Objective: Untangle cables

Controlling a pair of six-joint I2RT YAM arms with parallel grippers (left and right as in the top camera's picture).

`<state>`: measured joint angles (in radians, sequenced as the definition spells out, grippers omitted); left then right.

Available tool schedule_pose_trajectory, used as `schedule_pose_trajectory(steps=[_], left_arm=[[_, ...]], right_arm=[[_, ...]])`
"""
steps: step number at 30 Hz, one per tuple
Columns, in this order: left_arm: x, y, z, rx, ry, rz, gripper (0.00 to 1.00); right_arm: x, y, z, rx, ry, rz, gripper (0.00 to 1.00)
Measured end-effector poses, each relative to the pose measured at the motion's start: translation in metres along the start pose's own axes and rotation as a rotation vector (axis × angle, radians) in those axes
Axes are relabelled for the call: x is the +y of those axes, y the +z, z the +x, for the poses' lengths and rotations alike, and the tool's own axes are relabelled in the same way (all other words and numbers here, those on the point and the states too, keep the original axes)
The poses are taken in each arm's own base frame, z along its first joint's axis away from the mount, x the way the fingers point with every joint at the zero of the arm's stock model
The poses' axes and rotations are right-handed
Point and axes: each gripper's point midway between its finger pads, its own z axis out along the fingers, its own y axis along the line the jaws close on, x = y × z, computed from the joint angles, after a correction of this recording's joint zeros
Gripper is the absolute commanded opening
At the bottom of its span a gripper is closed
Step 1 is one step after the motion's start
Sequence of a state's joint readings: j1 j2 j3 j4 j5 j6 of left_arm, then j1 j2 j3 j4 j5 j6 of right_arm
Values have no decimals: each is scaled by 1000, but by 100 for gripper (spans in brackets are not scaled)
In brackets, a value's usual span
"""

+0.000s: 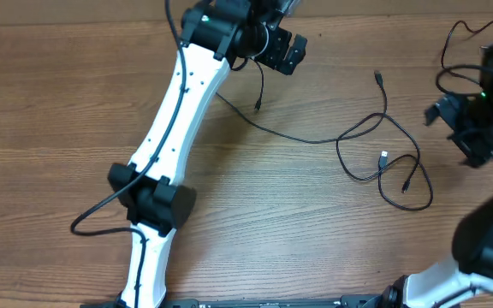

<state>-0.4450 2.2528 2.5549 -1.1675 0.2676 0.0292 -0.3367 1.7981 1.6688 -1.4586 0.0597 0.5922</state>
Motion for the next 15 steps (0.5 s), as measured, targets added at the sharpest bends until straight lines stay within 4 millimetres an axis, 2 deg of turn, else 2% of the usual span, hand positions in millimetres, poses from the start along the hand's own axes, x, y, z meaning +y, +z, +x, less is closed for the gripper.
schedule_pose_trajectory(steps=[3, 6, 8, 10, 12, 15], left_arm=[[0, -10, -5, -20, 7, -16, 99], [1, -11, -5, -19, 9, -22, 100], [2, -11, -4, -17, 8, -26, 99], [2, -11, -4, -17, 9, -27, 100], [2, -11, -3, -12, 8, -27, 99], [2, -11, -2, -8, 6, -27, 100]], right_arm=[[-17, -34, 4, -141, 45, -57, 100], [-38, -81, 26, -294, 117, -188, 100], [-52, -97, 47, -358, 172, -299, 100], [-55, -95, 60, -360, 195, -355, 100], [-52, -76, 74, -306, 217, -398, 100], [-42, -27, 86, -177, 239, -402, 100]])
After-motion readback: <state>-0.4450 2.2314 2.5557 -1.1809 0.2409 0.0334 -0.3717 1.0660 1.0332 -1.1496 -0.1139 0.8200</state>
